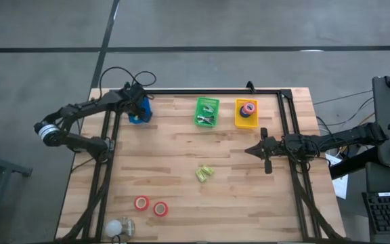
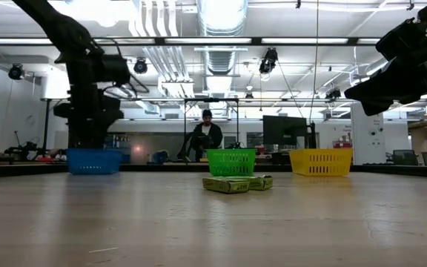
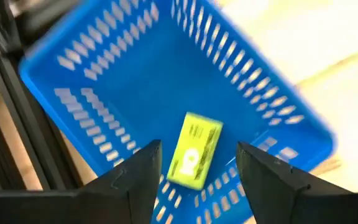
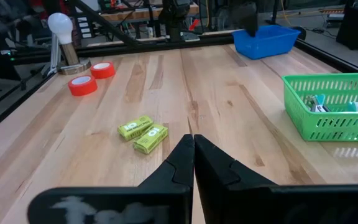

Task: Pick and place Stapler, Stapler remover, tape
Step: Adjust the blue basket on the table, then put the bottom green stapler pin box into the blue basket

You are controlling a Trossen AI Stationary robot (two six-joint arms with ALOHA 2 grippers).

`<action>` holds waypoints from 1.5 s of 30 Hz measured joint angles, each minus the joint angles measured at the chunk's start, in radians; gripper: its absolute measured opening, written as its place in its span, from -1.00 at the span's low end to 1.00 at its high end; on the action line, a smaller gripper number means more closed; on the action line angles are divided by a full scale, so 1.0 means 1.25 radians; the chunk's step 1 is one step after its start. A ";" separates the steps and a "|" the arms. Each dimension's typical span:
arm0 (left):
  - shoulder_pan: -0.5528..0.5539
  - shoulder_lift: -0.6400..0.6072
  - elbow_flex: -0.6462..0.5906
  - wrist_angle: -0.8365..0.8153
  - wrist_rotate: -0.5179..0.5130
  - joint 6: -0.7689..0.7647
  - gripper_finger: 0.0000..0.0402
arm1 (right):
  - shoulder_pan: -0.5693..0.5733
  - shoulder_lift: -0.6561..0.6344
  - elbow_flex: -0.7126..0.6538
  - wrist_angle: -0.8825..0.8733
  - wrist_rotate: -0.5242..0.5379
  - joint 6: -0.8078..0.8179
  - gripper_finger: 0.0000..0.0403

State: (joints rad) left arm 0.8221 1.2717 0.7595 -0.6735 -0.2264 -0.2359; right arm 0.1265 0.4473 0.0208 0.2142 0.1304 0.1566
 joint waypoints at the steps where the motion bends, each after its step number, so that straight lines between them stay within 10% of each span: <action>1: -0.001 -0.010 0.007 -0.001 0.001 0.000 0.04 | 0.000 0.000 0.000 0.000 0.000 0.000 -0.96; 12: -0.036 -0.191 0.085 -0.007 0.089 -0.001 0.04 | 0.000 0.000 0.000 0.000 0.000 0.000 -0.96; 21: -0.297 -0.256 0.083 0.095 0.153 -0.051 0.04 | 0.000 0.000 0.000 0.000 0.000 0.000 -0.96; 31: -0.628 -0.105 0.083 0.366 0.136 -0.040 0.04 | 0.000 0.000 0.000 0.000 0.000 0.000 -0.96; 45: -0.790 0.247 0.118 0.542 0.152 0.084 0.04 | 0.000 0.000 0.000 0.000 0.000 0.000 -0.96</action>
State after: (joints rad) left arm -0.1658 1.5800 0.9065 0.0035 -0.0360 -0.1313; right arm 0.1266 0.4477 0.0208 0.2138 0.1305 0.1566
